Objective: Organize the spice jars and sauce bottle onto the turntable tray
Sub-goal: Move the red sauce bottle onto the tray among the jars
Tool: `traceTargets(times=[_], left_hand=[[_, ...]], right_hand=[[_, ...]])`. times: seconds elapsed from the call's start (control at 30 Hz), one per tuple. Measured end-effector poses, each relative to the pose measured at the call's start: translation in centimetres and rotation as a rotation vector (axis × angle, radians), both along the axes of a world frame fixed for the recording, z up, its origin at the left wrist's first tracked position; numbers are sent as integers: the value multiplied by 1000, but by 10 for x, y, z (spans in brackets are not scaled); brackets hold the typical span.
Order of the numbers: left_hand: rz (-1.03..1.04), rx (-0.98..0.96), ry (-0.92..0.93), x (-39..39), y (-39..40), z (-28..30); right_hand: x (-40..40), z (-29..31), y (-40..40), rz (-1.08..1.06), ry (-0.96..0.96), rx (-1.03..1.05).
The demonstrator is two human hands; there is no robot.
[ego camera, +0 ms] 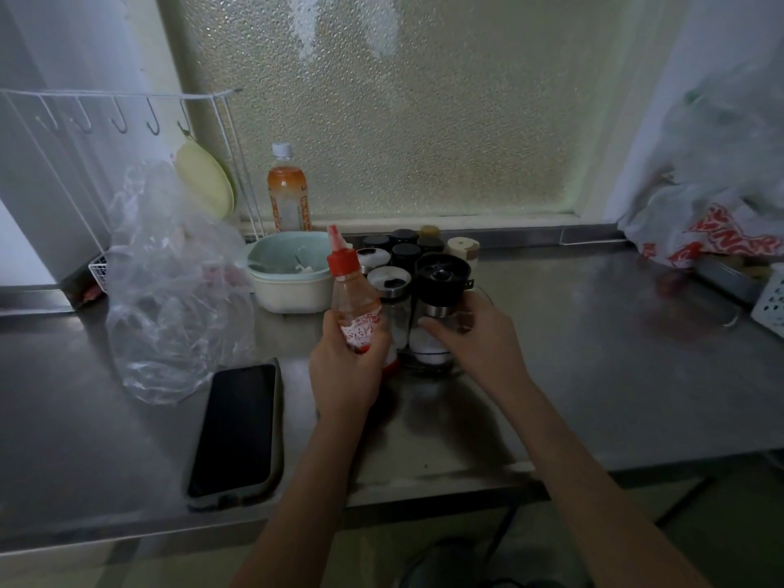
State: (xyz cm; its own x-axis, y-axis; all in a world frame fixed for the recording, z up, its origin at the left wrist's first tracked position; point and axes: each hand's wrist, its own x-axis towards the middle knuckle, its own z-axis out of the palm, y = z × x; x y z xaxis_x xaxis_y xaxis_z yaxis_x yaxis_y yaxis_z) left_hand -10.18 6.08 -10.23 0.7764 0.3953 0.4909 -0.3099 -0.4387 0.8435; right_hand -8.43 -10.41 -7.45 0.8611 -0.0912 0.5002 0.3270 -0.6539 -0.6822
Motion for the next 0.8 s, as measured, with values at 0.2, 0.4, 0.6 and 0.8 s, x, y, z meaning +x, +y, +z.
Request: traceTargets(times=[0.2, 0.4, 0.6, 0.8], left_hand=[[23, -9, -31, -1, -1, 0], [38, -36, -74, -2, -1, 0], [48, -62, -162, -6, 1, 3], [-22, -36, -206, -4, -1, 3]], right_hand=[[-19, -7, -5, -66, 136, -421], [-35, -15, 17, 65, 82, -428], [-46, -21, 53, 82, 113, -379], [-42, -14, 62, 228, 163, -317]])
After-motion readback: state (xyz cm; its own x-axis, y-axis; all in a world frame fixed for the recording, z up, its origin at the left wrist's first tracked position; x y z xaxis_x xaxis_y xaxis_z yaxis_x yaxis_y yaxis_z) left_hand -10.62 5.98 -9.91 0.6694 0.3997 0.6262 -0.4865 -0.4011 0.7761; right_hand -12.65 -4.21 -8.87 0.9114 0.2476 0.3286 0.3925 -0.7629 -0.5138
